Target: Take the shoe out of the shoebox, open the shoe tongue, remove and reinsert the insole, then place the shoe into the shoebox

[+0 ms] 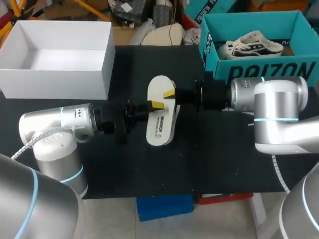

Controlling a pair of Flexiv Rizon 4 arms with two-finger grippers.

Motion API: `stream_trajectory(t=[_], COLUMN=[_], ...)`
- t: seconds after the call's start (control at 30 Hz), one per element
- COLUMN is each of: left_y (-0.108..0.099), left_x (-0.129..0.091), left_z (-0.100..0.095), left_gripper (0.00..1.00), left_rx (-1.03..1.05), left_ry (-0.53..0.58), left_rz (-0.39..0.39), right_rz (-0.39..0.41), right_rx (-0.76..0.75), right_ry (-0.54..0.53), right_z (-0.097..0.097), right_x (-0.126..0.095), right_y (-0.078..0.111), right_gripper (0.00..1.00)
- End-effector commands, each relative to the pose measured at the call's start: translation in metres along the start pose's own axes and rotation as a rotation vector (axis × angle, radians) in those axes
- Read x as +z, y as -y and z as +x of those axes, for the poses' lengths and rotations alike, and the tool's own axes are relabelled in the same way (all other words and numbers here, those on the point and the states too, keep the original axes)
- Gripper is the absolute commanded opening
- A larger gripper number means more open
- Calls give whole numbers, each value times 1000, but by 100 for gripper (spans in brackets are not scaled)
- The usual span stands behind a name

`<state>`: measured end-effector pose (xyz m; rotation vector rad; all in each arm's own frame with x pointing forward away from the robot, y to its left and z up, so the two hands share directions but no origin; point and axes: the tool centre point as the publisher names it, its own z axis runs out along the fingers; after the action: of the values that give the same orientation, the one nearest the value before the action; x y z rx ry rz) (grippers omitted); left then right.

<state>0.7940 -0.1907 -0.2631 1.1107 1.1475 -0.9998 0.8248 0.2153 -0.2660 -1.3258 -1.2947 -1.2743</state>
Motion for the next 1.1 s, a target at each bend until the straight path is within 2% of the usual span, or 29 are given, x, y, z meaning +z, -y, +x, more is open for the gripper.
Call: stream_trajectory(t=[0.03,0.07,0.1,0.2,0.23,0.27,0.3,0.43,0.6,0.83,1.0,1.1], left_y=[4,4,4,3,3,3,2,3,8,23,46,46], left_x=[2,2,2,3,2,2,1,-3,-12,-33,-45,-45], left_z=[0,0,0,1,1,1,2,2,5,7,10,10], left_gripper=[14,2,0,0,0,0,0,0,0,0,0,0], left_rx=[0,-1,-1,-1,-1,-3,-7,-16,-30,-52,-22,-22], left_ry=[0,1,0,-1,-2,-3,-4,-60,-200,-374,-520,-520], left_rz=[-24,-25,-26,-25,-23,-19,-16,17,68,127,264,264], right_rz=[-2,-2,-2,-2,-2,-2,-6,-53,-79,-110,-106,-106], right_rx=[1,1,1,1,1,0,-5,-28,-46,-69,-78,-78], right_ry=[3,3,3,3,3,5,10,30,165,339,472,472], right_z=[0,0,0,0,0,1,2,7,6,7,11,11], right_x=[1,1,1,1,1,1,0,-10,-31,-62,-78,-78], right_y=[0,0,0,0,0,1,1,2,8,26,40,40], right_gripper=[0,0,0,0,3,45,100,100,100,100,100,100])
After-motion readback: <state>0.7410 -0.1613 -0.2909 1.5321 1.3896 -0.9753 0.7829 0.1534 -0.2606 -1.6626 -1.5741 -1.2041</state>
